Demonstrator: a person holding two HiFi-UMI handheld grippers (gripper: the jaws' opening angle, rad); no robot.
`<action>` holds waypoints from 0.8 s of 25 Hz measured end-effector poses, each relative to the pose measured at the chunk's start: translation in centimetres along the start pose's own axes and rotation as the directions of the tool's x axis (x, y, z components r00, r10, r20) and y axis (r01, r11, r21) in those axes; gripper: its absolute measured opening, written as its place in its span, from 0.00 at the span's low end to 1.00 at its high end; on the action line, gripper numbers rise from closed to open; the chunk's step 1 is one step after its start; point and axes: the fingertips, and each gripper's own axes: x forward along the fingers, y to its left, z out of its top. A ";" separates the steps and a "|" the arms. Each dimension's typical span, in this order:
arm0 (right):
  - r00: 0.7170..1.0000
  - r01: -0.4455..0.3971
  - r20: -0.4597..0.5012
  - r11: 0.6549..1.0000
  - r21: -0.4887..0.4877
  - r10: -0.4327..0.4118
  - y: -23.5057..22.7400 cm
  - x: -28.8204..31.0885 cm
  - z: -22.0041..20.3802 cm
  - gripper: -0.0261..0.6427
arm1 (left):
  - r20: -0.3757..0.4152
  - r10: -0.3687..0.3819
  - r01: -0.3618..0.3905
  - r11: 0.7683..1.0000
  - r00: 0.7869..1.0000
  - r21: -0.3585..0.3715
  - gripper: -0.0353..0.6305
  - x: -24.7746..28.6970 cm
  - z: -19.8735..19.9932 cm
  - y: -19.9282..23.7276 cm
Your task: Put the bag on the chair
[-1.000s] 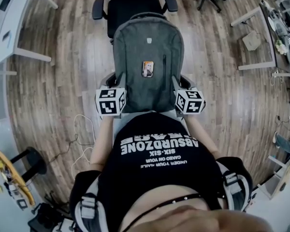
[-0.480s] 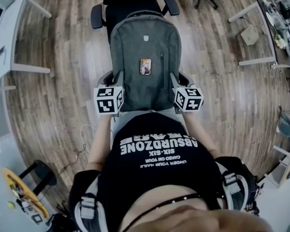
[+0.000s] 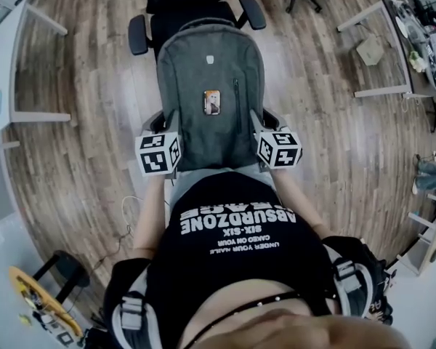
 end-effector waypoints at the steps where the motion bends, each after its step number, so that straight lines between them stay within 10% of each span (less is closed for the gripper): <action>1: 1.000 -0.004 -0.007 1.000 0.001 0.004 -0.3 0.8 0.3 0.19 | -0.002 0.005 -0.005 1.000 1.000 0.003 0.18 0.7 0.5 0.2; 20: 0.991 -0.089 -0.103 0.996 -0.008 0.088 -5.6 15.2 11.2 0.19 | -0.052 0.089 -0.093 0.992 0.995 -0.083 0.18 11.7 10.7 4.4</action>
